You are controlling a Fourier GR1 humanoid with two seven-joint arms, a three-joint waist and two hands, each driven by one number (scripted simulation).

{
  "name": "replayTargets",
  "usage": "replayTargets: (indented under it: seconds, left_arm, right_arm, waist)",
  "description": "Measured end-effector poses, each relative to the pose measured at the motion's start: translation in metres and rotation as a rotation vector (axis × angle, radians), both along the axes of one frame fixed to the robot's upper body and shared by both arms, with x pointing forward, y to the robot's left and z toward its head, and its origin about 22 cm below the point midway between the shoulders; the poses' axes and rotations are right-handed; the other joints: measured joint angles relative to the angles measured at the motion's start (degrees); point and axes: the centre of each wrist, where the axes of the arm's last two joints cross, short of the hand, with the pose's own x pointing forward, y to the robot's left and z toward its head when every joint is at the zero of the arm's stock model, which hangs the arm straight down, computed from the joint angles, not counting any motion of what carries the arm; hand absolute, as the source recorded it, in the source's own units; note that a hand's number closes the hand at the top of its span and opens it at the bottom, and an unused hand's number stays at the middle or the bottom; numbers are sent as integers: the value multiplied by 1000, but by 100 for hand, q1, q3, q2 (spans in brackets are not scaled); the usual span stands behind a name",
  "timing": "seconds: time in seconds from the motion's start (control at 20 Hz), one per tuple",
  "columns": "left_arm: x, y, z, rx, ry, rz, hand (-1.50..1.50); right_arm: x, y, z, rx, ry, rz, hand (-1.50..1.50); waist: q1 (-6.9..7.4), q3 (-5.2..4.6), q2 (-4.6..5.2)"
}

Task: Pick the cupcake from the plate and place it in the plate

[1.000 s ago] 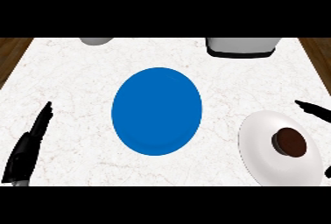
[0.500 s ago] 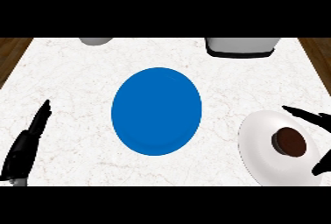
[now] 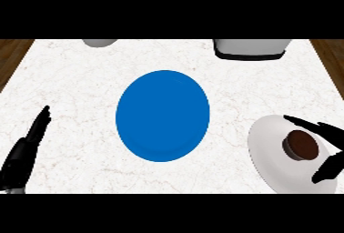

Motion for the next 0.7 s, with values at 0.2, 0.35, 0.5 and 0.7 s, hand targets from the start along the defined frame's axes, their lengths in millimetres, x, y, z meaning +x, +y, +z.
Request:
replayTargets:
  seconds: [0.2,0.35,0.5,0.7]
  left_arm:
    - [-2,-2,1,6,2,4,0]
    - [-3,-3,-1,5,-1,0,0]
    - [-5,-7,-3,3,1,2,0]
    - [3,-9,2,0,-5,-22,0]
  right_arm:
    - [4,9,-2,20,-6,13,150]
    - [5,7,-4,33,-23,3,150]
    - [5,8,-6,33,-40,1,150]
    - [45,31,18,-65,-137,49,150]
  waist:
    - [-13,-7,-10]
    - [-16,-11,-4]
    - [-25,-24,-8]
    - [131,-3,38]
